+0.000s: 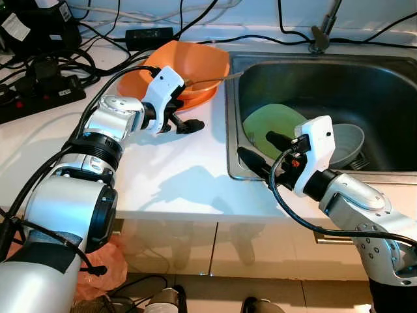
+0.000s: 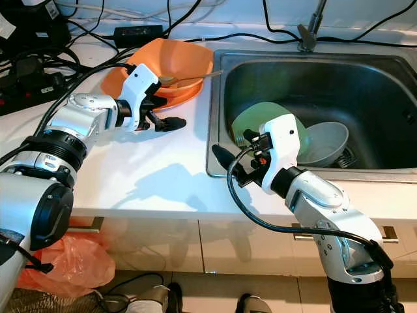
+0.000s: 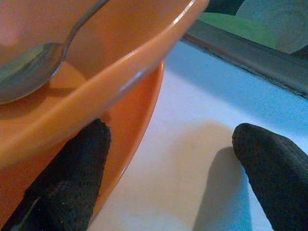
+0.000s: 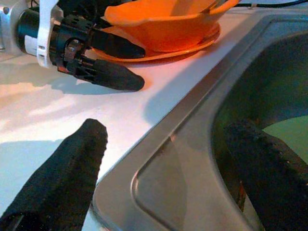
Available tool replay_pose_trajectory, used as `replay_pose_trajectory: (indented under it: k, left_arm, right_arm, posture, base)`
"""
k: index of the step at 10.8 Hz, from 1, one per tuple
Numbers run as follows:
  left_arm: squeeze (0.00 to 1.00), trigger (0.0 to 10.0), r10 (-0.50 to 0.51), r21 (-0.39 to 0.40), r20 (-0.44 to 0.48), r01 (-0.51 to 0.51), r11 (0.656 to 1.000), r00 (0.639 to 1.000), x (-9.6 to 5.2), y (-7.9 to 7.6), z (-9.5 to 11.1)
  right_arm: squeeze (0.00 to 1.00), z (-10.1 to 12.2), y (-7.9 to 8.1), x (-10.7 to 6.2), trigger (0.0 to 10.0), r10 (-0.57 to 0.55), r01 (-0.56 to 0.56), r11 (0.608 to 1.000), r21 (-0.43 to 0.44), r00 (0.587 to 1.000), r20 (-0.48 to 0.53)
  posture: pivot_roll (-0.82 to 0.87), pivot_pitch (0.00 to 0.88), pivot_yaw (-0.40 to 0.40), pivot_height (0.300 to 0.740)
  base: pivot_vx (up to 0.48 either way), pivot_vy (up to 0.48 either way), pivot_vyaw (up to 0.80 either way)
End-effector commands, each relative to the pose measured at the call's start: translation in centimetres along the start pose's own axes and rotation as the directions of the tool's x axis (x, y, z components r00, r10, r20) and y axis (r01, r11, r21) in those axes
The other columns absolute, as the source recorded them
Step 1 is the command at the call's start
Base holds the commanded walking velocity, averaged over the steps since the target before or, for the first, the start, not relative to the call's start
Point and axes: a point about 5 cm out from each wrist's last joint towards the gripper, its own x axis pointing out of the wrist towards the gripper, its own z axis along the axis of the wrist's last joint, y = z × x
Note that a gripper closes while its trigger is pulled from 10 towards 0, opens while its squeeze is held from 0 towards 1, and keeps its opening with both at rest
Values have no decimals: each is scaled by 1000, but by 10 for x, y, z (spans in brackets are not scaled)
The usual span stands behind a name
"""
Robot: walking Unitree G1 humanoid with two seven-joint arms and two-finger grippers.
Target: Kitchen organization
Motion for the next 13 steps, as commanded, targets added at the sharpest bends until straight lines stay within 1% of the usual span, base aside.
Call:
replay_pose_trajectory:
  k: [1,4,5,7,8,10,12,13]
  left_arm:
    - [0,10000,-55,-70,-135,46,996,989,3,-7,-32]
    - [0,10000,-108,-36,-112,105,994,988,2,-8,-20]
    - [0,10000,-148,-26,-96,146,989,984,4,-11,-14]
    - [0,10000,-182,-15,-92,181,983,979,5,-15,-11]
    - [0,10000,-200,-22,-93,199,980,975,9,-19,-13]
    - [0,10000,-265,-24,-82,264,964,961,19,-33,-11]
    - [0,10000,-287,-20,-74,286,958,955,22,-38,-8]
    - [0,10000,-319,-14,-73,319,948,945,25,-44,-8]
  right_arm:
    - [0,0,-1,0,10000,-2,2,1000,-9,1000,4]
    - [0,1,-1,0,10000,-1,1,1000,-11,1000,6]
    - [0,1,-1,0,10000,-2,2,1000,-11,1000,7]
    - [0,1,-2,1,10000,-1,1,1000,-10,1000,9]
    - [0,1,-2,2,10000,-2,2,1000,-10,1000,9]
    - [0,2,-3,2,10000,-4,4,1000,-14,1000,12]
    - [0,2,-3,2,10000,-5,5,1000,-15,1000,14]
    - [0,2,-2,3,10000,-6,6,1000,-14,1000,16]
  posture:
    - [-39,131,19,740]
    - [-37,129,18,740]
    - [-33,128,19,740]
    - [-31,128,21,740]
    - [-34,127,22,740]
    - [-37,124,24,740]
    - [-36,122,27,740]
    - [-35,121,29,740]
  base:
    - [0,0,0]
    - [0,0,0]
    - [0,0,0]
    - [0,0,0]
    - [0,0,0]
    - [0,0,0]
    - [0,0,0]
    - [0,0,0]
